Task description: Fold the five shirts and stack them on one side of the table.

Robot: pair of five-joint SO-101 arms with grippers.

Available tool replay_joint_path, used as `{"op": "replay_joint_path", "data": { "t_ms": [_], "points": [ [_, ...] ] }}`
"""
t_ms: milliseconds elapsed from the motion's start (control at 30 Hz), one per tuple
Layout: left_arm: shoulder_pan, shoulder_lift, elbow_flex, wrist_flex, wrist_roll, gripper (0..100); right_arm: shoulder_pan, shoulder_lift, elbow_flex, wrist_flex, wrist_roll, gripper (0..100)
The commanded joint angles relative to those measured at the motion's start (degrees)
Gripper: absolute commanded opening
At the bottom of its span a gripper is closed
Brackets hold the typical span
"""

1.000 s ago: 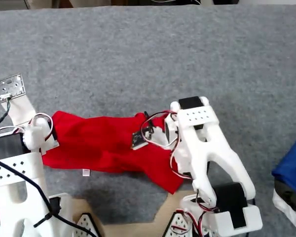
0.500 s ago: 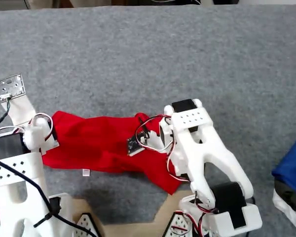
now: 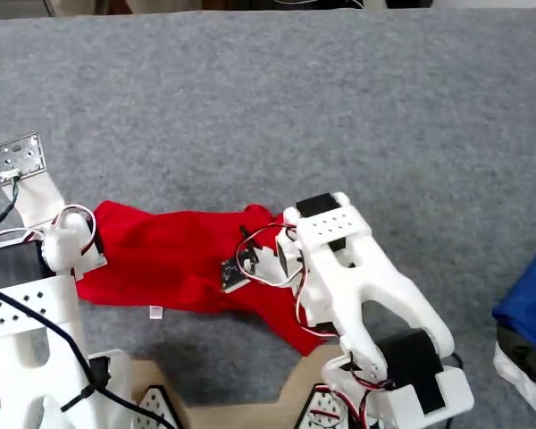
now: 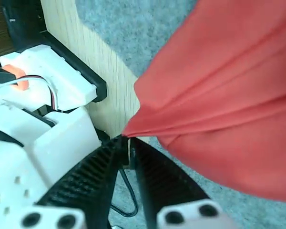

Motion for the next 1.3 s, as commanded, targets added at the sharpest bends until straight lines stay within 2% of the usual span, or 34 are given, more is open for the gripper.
{"op": "replay_joint_path", "data": {
  "t_ms": [0, 167, 567, 1267],
  "points": [
    [-0.26, -0.22, -0.18, -1.05, 0.26, 2, -0.31, -0.48, 0.13, 0.00, -1.05, 0.5],
    [-0.53, -0.22, -0.18, -1.05, 0.18, 2, -0.31, -0.48, -3.47, 0.35, -4.66, 0.5],
    [-0.53, -0.22, -0.18, -0.97, 0.09, 2, 1.36, -0.48, -16.48, 9.58, -4.92, 0.5],
    [-0.26, -0.22, 0.88, -1.58, 0.18, 2, 1.36, 0.04, -3.65, 9.41, -1.58, 2.9]
  ]
}}
